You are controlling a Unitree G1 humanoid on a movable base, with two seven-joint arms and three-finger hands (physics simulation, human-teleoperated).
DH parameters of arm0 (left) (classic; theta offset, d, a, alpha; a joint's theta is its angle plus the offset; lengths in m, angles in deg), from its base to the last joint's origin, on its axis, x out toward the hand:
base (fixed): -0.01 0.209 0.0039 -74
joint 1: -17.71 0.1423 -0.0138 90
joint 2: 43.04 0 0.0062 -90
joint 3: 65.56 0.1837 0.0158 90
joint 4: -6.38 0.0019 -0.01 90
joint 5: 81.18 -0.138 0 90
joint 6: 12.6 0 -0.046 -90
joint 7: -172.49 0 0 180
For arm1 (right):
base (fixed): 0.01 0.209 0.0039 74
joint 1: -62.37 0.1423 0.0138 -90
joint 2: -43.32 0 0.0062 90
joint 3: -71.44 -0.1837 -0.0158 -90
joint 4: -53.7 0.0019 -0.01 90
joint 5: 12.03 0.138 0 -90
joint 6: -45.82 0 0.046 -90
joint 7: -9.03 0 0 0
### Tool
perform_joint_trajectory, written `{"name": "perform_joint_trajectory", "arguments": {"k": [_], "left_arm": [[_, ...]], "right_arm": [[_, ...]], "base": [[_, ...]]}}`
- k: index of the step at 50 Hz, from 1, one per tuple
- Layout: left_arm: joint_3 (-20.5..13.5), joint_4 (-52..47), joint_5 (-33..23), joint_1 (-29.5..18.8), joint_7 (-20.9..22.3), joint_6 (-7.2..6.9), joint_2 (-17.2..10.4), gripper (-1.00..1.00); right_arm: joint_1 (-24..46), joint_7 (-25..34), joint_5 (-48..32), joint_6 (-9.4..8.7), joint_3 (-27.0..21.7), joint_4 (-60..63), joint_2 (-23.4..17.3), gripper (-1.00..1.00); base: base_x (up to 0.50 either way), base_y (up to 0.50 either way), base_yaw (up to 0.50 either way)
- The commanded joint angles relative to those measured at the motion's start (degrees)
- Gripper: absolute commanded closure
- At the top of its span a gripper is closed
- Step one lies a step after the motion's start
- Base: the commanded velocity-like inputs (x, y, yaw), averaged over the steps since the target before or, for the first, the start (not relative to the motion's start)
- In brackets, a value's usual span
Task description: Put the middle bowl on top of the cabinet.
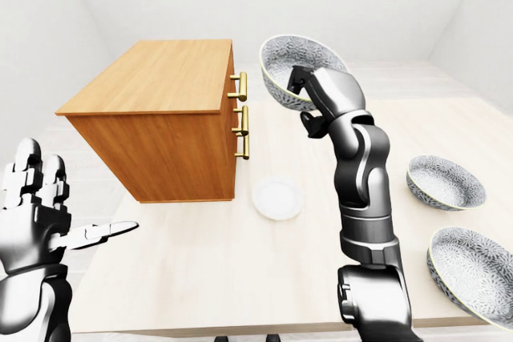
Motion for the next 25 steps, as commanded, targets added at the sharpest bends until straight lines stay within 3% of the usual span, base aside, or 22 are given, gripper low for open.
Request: {"name": "perform_joint_trajectory", "arguments": {"k": [1, 11, 25], "left_arm": [[0.1, 0.4, 1.3, -0.1, 1.1, 0.00, 0.2, -1.00], [0.5, 0.6, 1.0, 0.5, 1.4, 0.00, 0.5, -1.00], [0.4, 2.4, 0.8, 0.0, 1.2, 0.00, 0.2, -1.00]], "right_arm": [[7.0, -0.3, -1.4, 0.00, 1.0, -3.8, -1.2, 1.00], [13.0, 0.0, -2.7, 0.00, 2.5, -7.9, -1.2, 1.00], [27.4, -2.3, -1.8, 0.00, 3.8, -20.5, -1.1, 1.00]], "base": [[0.00, 0.00, 0.00], [0.00, 0.00, 0.00], [0.00, 0.00, 0.00]]}}
